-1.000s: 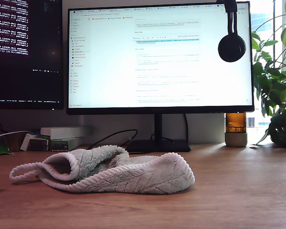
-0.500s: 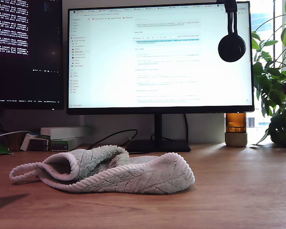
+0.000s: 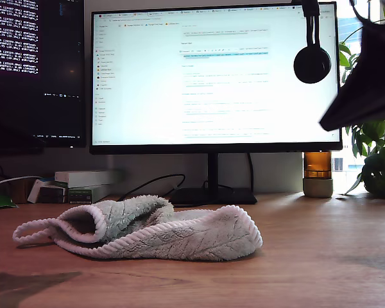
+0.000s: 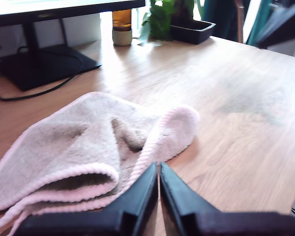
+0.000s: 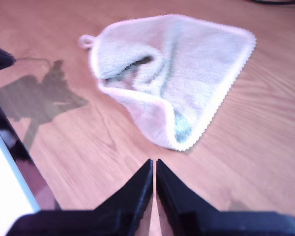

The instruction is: Fold the tea towel to a neat square and place it to the right

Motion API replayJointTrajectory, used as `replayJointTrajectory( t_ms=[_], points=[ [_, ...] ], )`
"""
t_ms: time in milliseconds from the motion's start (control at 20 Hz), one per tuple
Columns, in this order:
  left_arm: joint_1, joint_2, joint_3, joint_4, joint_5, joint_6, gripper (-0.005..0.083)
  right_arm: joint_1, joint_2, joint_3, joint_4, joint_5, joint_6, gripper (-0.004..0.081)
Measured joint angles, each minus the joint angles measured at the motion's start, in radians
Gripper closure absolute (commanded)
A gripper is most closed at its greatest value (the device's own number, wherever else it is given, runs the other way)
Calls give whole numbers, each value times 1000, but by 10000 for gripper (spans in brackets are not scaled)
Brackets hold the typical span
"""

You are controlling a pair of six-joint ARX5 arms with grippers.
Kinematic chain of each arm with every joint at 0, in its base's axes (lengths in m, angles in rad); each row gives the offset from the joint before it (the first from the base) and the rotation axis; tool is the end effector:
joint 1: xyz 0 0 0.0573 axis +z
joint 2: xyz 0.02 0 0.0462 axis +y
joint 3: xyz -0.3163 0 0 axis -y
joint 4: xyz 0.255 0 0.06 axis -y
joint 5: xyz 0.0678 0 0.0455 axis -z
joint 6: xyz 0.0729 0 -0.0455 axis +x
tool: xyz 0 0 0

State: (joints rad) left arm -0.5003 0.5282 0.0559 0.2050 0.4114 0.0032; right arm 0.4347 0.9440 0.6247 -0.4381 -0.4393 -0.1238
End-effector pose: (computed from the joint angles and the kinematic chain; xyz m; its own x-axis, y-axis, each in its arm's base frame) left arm 0.1010 -0.0884 0.1648 0.5838 -0.7749 -0.2421 0.7788 0.6188 -0.1025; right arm 0.1617 0.1092 0.2447 0.4174 0.6627 -0.6218 -0.7333 0.6497 0.2002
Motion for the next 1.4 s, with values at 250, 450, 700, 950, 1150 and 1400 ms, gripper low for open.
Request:
replayJointTrajectory(
  t_ms=[250,450,700,950,1150,1400],
  points=[
    [-2,0,0,0,0,0,793,0,200,80,-28,-25,-114,690],
    [-2,0,0,-2,0,0,793,13,310,141,-28,-26,-169,548],
    [-2,0,0,-2,-1,0,793,51,429,209,-2,-27,-208,538],
    [-2,0,0,-2,-5,0,793,72,551,253,32,-26,-218,538],
    [-2,0,0,-2,-18,0,793,78,620,295,39,-26,-243,539],
    [-2,0,0,-2,-27,0,793,79,685,323,65,-48,-244,540]
  ],
)
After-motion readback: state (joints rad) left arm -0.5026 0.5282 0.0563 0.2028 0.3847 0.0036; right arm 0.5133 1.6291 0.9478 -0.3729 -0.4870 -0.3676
